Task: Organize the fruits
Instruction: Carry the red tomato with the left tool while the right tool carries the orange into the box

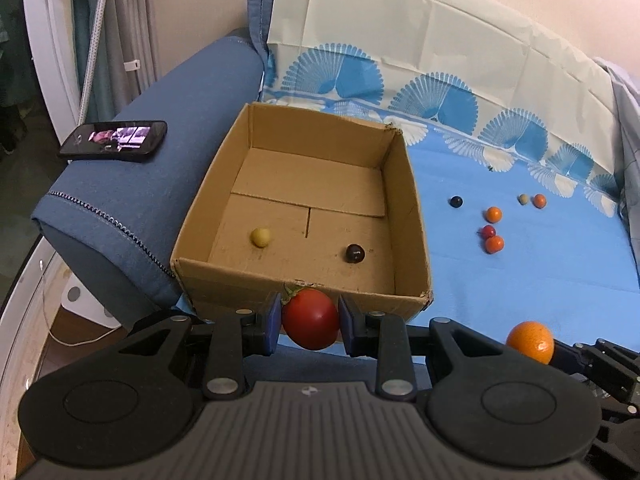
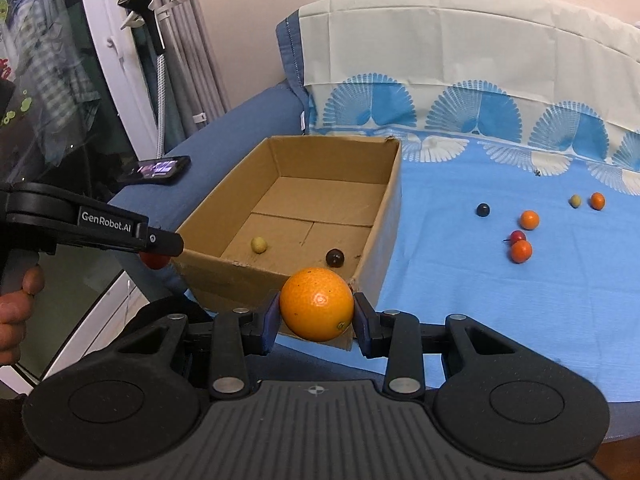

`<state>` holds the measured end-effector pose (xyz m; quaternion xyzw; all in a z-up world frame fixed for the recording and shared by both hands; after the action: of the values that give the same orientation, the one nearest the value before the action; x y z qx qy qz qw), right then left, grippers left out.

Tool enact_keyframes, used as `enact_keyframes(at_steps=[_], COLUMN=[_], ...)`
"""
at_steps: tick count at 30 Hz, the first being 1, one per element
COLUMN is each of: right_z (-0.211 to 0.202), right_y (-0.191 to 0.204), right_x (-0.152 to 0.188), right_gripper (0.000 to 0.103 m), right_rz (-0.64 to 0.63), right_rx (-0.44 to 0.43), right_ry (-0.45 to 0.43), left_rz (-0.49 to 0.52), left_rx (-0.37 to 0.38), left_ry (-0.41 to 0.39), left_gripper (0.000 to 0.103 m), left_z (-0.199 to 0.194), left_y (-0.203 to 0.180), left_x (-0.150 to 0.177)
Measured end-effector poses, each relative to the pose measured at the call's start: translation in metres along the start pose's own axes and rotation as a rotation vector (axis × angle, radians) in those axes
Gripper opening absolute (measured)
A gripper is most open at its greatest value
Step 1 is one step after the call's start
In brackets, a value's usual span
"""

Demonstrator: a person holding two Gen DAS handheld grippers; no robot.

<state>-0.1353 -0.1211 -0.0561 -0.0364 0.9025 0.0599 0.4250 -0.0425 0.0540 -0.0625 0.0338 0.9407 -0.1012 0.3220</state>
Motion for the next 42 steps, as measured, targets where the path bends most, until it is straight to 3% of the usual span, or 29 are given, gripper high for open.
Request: enact_keyframes(at_steps=[8,20,42], right_z=[0.010,0.032,0.131], right_y=[0.000,-0.005,0.010], right_x=[0.000,-0.021,-0.061], right_gripper=[0.039,0.039,0.039], right_rz=[0.001,-0.021,-0.087], right_rx=[0.007,0.018,-0.043], right_ry=[0.030,0.042,0.108], left_rz=[-0.007,-0.020,-0.024], left_rx=[0.012,-0.029,-0.077], left_ry=[0.002,-0.004,0.067], left_gripper=[0.034,0.034,0.034], left_z=[0.007,0.026,0.108], left_y=[0.002,0.024,0.044], left_x=[-0.006,-0.037,-0.077])
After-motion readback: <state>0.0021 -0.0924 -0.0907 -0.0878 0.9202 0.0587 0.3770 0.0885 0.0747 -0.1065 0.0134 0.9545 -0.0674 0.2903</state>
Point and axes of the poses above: each gripper's, at about its wrist camera, not at the fingertips, and z roughly the way its jaws point, y to its left, x to its underside, the point moved 10 cm from there along z, roughly the way its jaws point, and after that the axes turned 10 degrees about -z, right-handed, at the moved point
